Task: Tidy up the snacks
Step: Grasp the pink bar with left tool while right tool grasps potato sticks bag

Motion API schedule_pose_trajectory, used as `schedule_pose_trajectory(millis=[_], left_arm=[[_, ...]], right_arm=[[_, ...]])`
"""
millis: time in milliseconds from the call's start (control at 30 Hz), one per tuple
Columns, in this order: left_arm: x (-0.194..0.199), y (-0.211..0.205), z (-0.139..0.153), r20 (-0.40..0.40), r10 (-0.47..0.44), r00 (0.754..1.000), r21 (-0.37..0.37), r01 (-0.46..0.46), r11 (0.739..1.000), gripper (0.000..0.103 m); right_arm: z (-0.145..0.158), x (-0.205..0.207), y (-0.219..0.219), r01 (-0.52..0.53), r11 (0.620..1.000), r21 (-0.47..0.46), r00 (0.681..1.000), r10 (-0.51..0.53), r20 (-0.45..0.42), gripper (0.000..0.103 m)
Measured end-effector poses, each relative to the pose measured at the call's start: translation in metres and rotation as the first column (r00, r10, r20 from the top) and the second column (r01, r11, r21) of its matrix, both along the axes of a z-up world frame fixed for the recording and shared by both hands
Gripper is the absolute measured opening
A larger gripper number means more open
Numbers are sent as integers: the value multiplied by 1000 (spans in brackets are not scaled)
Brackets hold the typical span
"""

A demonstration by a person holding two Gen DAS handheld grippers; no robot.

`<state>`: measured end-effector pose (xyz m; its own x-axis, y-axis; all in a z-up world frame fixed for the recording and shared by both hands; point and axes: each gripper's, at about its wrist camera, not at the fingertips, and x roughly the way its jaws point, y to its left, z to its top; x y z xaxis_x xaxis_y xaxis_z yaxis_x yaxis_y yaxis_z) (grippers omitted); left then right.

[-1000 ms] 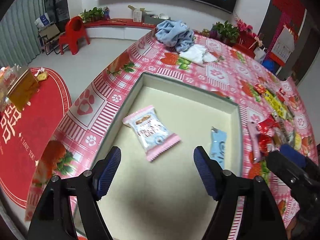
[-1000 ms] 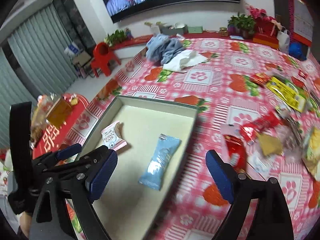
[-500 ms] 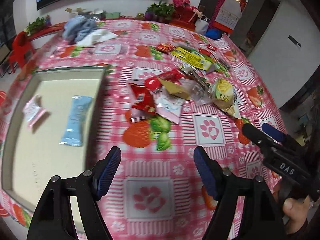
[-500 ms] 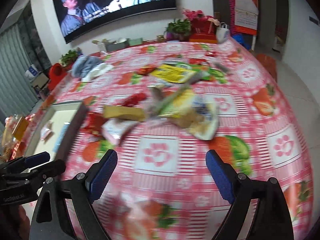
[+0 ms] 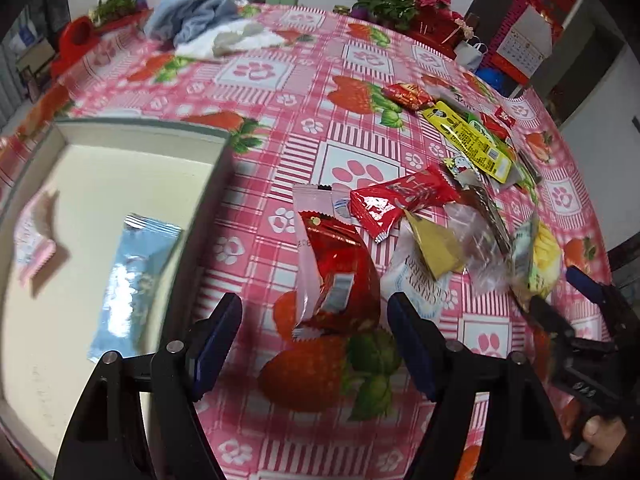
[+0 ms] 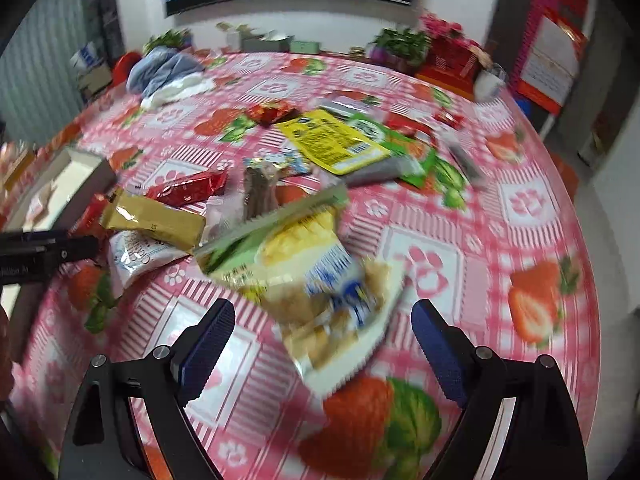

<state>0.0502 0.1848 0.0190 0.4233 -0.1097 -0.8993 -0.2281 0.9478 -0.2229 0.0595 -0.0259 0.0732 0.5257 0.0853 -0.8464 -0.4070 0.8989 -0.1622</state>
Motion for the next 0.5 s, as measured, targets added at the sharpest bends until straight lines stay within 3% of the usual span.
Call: schedule_pose_trajectory(millis=[33, 67, 100, 133, 167, 267, 500], left_arm=[[4, 1, -4, -10, 5, 1000, -9, -5, 1000, 78], [5, 0, -4, 9, 15, 1000, 33, -15, 999, 67], [5, -3, -2, 28, -9, 1000, 40, 8, 999, 29], [6, -6, -2, 23, -41, 999, 36, 41, 999, 25], [4, -8, 0, 22, -51, 998, 62, 49, 997, 25], [-8, -12, 6, 54, -84, 995, 120, 77, 990, 25], [-80, -23, 10, 88, -178, 980, 74, 171, 982, 25]], right_arm=[[-6, 5, 8, -30, 999, -34, 1000, 30, -1, 91], [-13, 12, 15, -51, 996, -73, 999, 51, -2, 91], [-20, 17, 20, -58, 994, -98, 998, 58, 2, 90], [-25, 21, 21, -59, 994, -90, 998, 59, -8, 83], [-28, 24, 20, -57, 997, -59, 998, 55, -35, 64], [-20, 16, 6, -5, 1000, 29, 999, 6, -34, 54], [2, -68, -15, 106, 983, 147, 994, -106, -13, 54]])
